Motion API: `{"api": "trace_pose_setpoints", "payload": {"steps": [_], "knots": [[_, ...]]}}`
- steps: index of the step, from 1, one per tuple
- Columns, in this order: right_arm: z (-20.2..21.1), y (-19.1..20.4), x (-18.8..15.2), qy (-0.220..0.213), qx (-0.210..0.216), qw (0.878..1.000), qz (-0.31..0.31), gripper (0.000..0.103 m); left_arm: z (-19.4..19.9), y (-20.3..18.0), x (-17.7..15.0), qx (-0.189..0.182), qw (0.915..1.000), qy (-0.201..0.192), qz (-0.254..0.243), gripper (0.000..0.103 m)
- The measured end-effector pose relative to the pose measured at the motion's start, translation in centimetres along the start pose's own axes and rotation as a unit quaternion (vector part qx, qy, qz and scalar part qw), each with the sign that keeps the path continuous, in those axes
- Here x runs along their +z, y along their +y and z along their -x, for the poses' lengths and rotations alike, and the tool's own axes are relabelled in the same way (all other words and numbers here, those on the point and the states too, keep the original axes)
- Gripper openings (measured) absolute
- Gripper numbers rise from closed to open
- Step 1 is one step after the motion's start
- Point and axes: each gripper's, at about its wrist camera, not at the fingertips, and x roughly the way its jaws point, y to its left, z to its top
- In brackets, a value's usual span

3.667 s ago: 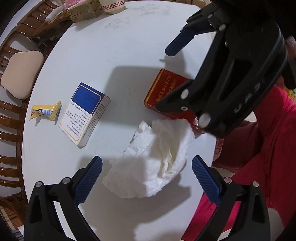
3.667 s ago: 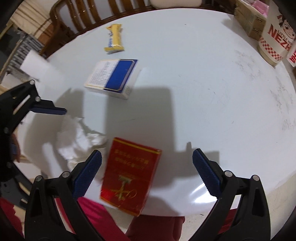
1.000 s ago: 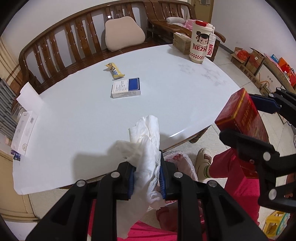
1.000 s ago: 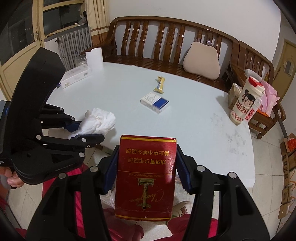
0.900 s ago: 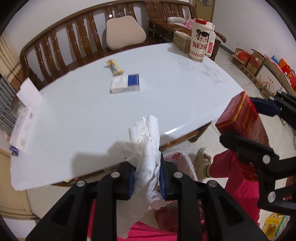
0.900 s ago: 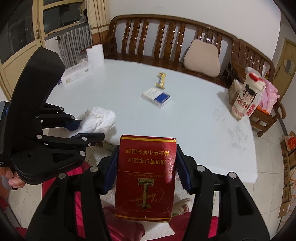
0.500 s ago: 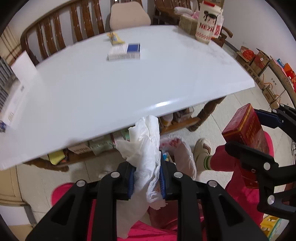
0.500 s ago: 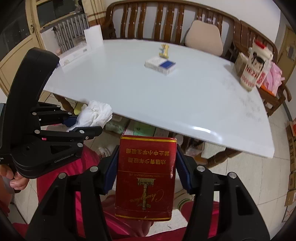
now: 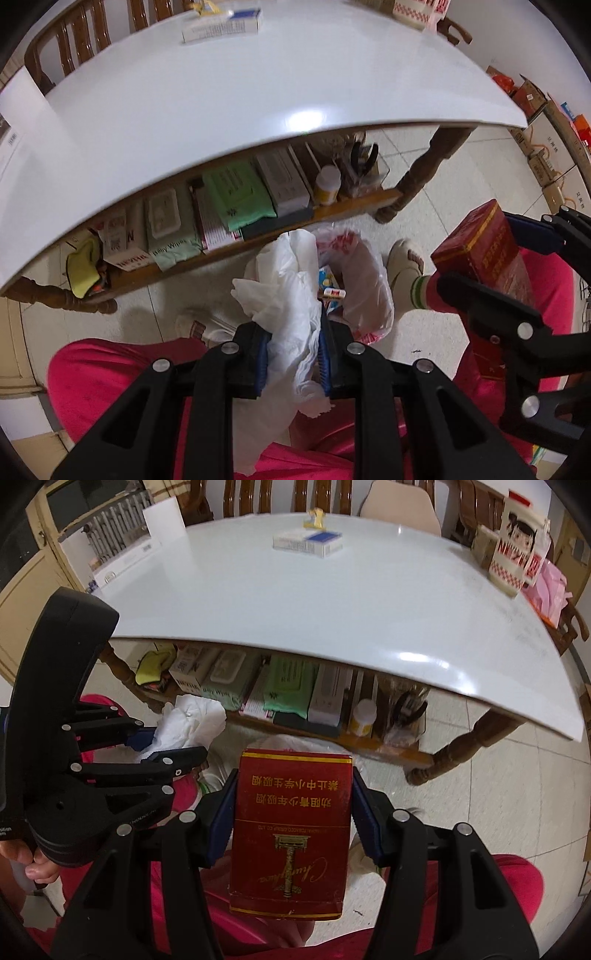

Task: Collect trash
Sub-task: 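Carry the tissue and red box down over the white plastic bag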

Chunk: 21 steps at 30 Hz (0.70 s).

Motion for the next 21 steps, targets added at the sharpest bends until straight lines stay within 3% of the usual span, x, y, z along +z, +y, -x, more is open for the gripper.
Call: {"api": "trace_pose_setpoints", "payload": {"steps": [21], "knots": [[-10.1, -3.0, -2.1, 0.09, 0.011, 0.995, -0.052, 0.056, -10.3, 0.5, 0.3, -0.032, 0.9954, 0.087, 0.025, 0.022]]}}
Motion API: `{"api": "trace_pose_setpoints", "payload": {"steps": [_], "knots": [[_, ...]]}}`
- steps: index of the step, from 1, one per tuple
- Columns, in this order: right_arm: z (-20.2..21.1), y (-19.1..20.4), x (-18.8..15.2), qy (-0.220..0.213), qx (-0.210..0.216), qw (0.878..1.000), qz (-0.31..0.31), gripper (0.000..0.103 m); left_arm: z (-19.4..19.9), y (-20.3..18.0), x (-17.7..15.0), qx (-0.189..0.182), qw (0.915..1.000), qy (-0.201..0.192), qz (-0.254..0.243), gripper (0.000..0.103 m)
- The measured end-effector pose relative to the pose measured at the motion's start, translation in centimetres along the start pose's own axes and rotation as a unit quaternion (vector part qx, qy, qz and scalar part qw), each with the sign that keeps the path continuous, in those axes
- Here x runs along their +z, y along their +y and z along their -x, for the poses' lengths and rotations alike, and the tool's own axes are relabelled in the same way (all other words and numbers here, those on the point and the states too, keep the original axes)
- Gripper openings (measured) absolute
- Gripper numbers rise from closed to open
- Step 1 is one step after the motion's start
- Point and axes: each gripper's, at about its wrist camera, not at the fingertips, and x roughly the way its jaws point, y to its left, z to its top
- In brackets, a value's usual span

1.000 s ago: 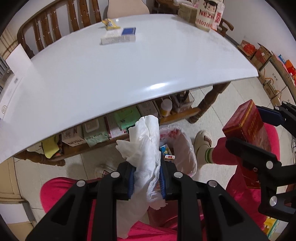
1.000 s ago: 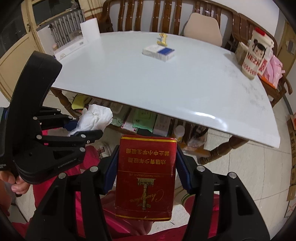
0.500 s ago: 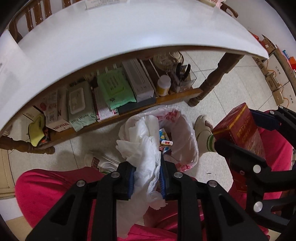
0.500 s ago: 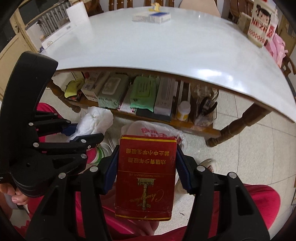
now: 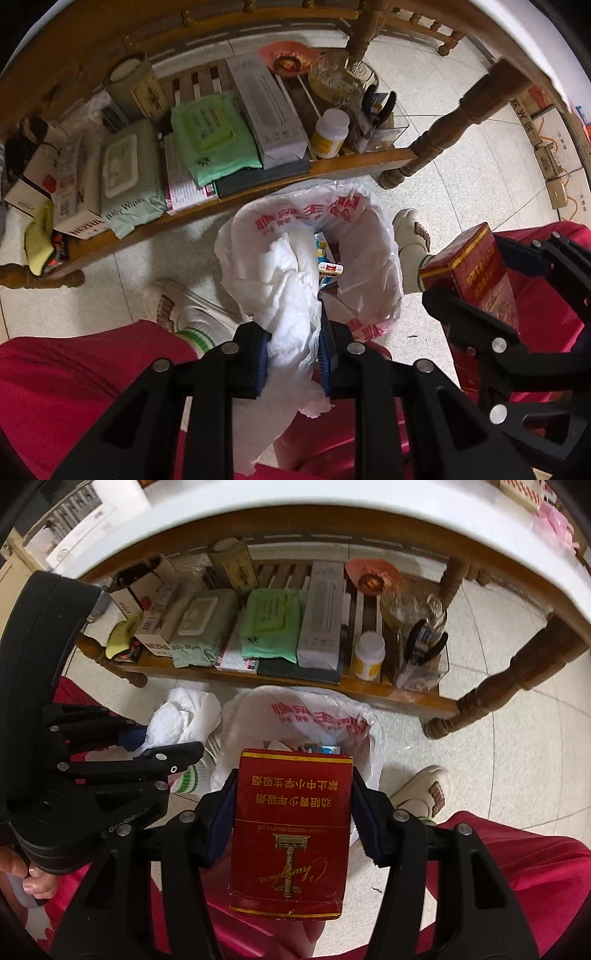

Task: Collect trash
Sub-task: 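Carry the tissue and red box down over the white plastic bag, then open both tools to drop the tissue and red box into the bag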

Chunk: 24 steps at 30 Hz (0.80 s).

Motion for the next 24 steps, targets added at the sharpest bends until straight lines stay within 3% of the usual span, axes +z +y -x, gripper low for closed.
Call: {"api": "trace_pose_setpoints", "payload": {"steps": [19, 24], "knots": [[-10.4, -2.4, 0.3, 0.089, -0.005, 0.995, -0.042, 0.056, -9.9, 2.6, 2.2, -0.044, 0.992, 0.087, 0.08, 0.022], [-12.5, -2.7, 0.1, 0.11, 0.0, 0.993, -0.044, 0.056, -11.7, 2.7, 2.8, -0.046, 0.9913, 0.095, 0.079, 0.022]]}}
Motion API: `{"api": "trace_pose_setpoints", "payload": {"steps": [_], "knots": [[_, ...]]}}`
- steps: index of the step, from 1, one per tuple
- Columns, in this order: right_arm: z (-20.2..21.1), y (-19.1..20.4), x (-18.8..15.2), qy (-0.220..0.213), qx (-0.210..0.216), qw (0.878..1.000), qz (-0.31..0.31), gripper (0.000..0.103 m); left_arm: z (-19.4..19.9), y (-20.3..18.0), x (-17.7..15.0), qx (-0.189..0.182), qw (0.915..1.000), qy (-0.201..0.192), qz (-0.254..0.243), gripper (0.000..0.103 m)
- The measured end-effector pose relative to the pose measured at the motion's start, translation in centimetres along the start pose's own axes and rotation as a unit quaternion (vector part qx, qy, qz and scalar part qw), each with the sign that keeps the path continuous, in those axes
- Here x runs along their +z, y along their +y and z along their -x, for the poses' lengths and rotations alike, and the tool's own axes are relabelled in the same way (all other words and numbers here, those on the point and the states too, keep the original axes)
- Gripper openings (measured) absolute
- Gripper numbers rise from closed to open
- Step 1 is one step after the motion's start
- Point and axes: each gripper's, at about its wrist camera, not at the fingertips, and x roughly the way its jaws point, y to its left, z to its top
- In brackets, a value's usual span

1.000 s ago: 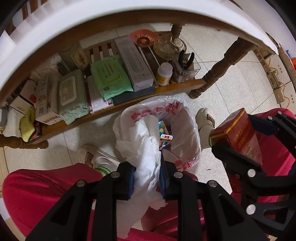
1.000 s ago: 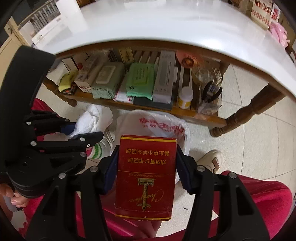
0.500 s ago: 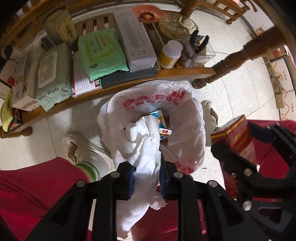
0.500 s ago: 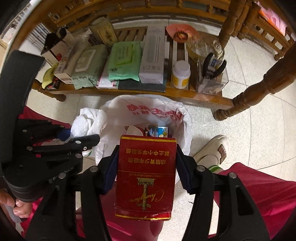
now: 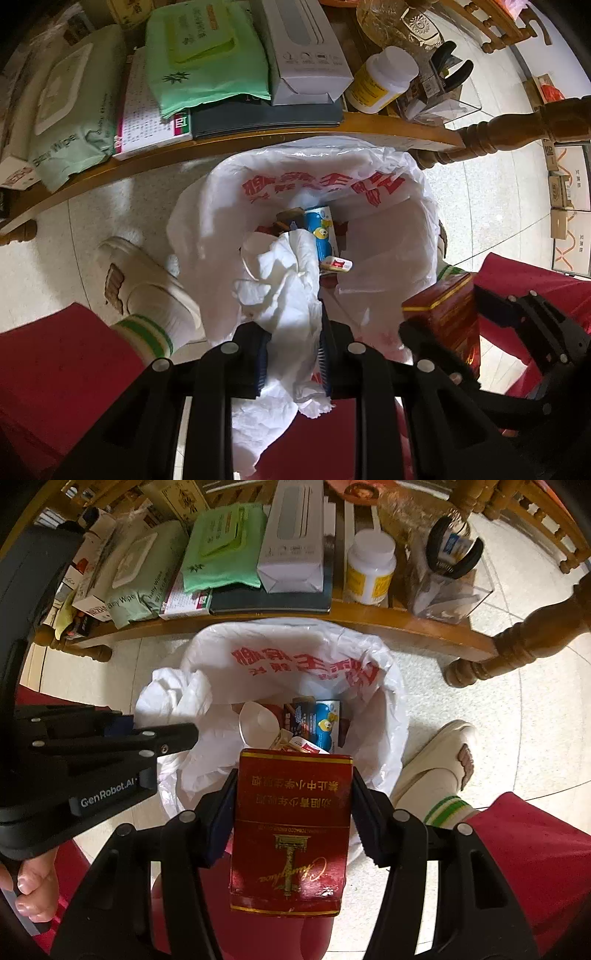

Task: Collect trash
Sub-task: 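Open both tools to drop the tissue and red box into the bag, then raise both open tools back above the table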

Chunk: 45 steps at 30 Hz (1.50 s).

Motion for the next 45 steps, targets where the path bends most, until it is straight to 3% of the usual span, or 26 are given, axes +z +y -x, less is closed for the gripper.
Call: {"api": "trace_pose_setpoints", "payload": {"steps": [10, 11, 13, 16, 35, 39, 45], "knots": [[-2.1, -0.4, 0.9, 0.017, 0.011, 1.0, -0.007, 0.056, -2.2, 0.5, 0.9, -0.004, 0.9995, 0.029, 0.011, 0.022], [-2.2, -0.3, 0.9, 0.017, 0.011, 1.0, -0.007, 0.056, -2.3, 0.5, 0.9, -0.003, 0.9995, 0.03, 0.012, 0.024], [-2.2, -0.2, 1.0, 0.014, 0.011, 1.0, -0.006, 0.059, -2.4, 0.6, 1.1, -0.005, 0.9992, 0.034, 0.018, 0.039], [-2.1, -0.4, 1.0, 0.01, -0.001, 1.0, -0.008, 0.063, -2.3, 1.1, 1.3, 0.01, 0.999, 0.036, 0.025, 0.053], [-1.3, -0.7, 0.8, 0.004, -0.003, 1.0, -0.015, 0.065, -0.7, 0.8, 0.9, 0.037, 0.9992, 0.016, 0.007, 0.063], [-0.4, -0.5, 0.5, -0.004, -0.007, 1.0, -0.013, 0.072, 0.4, 0.8, 0.4, 0.037, 0.9992, 0.011, 0.004, 0.065], [2.3, -0.4, -0.6, -0.02, 0.007, 1.0, -0.012, 0.074, 3.7, 1.0, -1.3, 0.018, 0.9997, -0.004, 0.016, 0.077]]}}
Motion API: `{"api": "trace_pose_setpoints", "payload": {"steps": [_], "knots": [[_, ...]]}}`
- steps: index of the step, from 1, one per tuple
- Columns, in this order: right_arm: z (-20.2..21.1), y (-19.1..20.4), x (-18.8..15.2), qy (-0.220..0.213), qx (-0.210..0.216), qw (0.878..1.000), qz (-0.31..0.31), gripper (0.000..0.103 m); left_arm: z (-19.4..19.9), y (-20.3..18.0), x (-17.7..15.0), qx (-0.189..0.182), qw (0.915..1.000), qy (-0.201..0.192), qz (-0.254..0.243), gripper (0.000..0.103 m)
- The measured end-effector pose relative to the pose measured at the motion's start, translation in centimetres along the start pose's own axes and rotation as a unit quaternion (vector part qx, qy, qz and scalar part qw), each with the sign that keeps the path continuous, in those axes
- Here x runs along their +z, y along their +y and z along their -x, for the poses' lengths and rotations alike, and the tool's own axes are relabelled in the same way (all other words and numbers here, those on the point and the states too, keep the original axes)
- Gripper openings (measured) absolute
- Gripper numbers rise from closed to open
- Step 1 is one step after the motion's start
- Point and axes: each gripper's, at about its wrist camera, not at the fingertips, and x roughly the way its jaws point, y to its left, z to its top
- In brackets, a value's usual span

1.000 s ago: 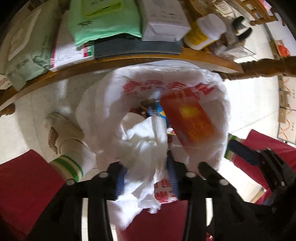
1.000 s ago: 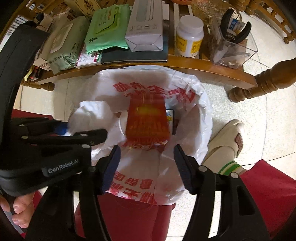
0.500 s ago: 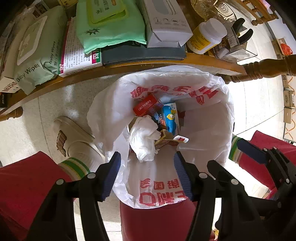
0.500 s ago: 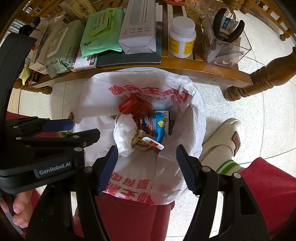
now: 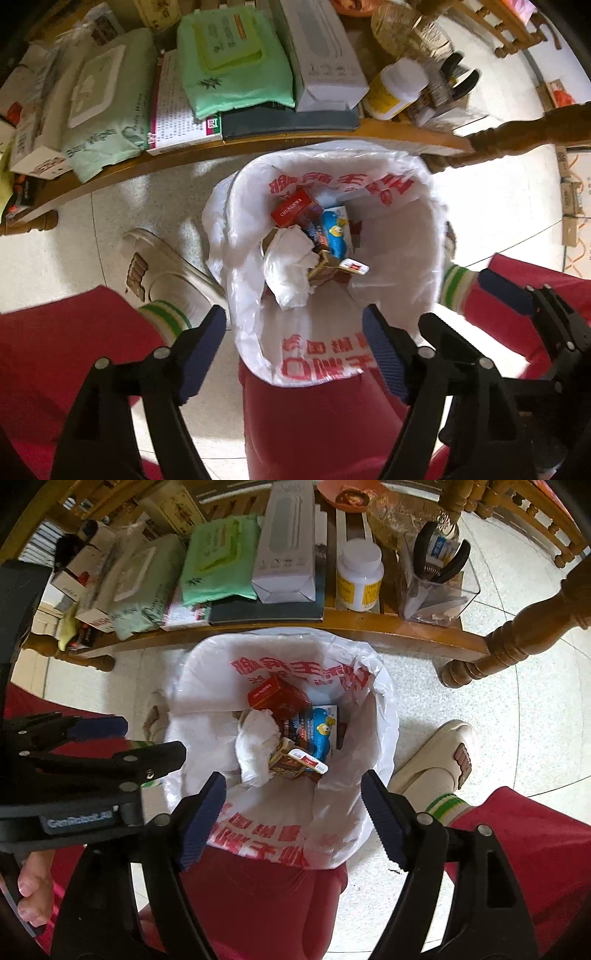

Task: Collect trash
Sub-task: 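Raise both open tools back above the table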

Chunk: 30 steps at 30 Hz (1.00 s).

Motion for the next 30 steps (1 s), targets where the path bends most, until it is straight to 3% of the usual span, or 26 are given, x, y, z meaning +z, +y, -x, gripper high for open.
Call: {"api": "trace_pose_setpoints", "payload": {"steps": [9, 15, 20, 22, 24, 27, 30], "knots": [[10.7, 1.4, -1.9, -0.07, 0.009, 0.996, 0.051, 0.086, 11.3, 0.3, -4.4, 0.009, 0.997, -0.074, 0.017, 0.08], [20.1, 1.3, 1.1, -0.127, 0.023, 0.989, 0.074, 0.088, 21.4, -0.8, -3.9, 0.044, 0.9881, -0.142, -0.037, 0.085], [28.2, 0.7, 6.6, -0.191, 0.027, 0.978, 0.083, 0.091, 30.6, -2.1, -1.4, 0.087, 0.9686, -0.216, -0.088, 0.092], [30.7, 0.5, 8.9, -0.205, 0.033, 0.974, 0.092, 0.091, 33.4, -3.1, -0.1, 0.078, 0.9583, -0.231, -0.149, 0.095], [33.2, 0.6, 11.7, -0.21, 0.035, 0.972, 0.101, 0.092, 34.9, -3.7, 1.1, 0.08, 0.9482, -0.231, -0.203, 0.095], [35.5, 1.0, 15.4, -0.204, 0.039, 0.971, 0.115, 0.092, 36.3, -4.3, 3.9, 0.125, 0.9299, -0.222, -0.266, 0.095], [37.0, 1.2, 18.9, -0.193, 0.032, 0.974, 0.117, 0.092, 36.8, -4.3, 6.2, 0.133, 0.9162, -0.205, -0.318, 0.095]]}}
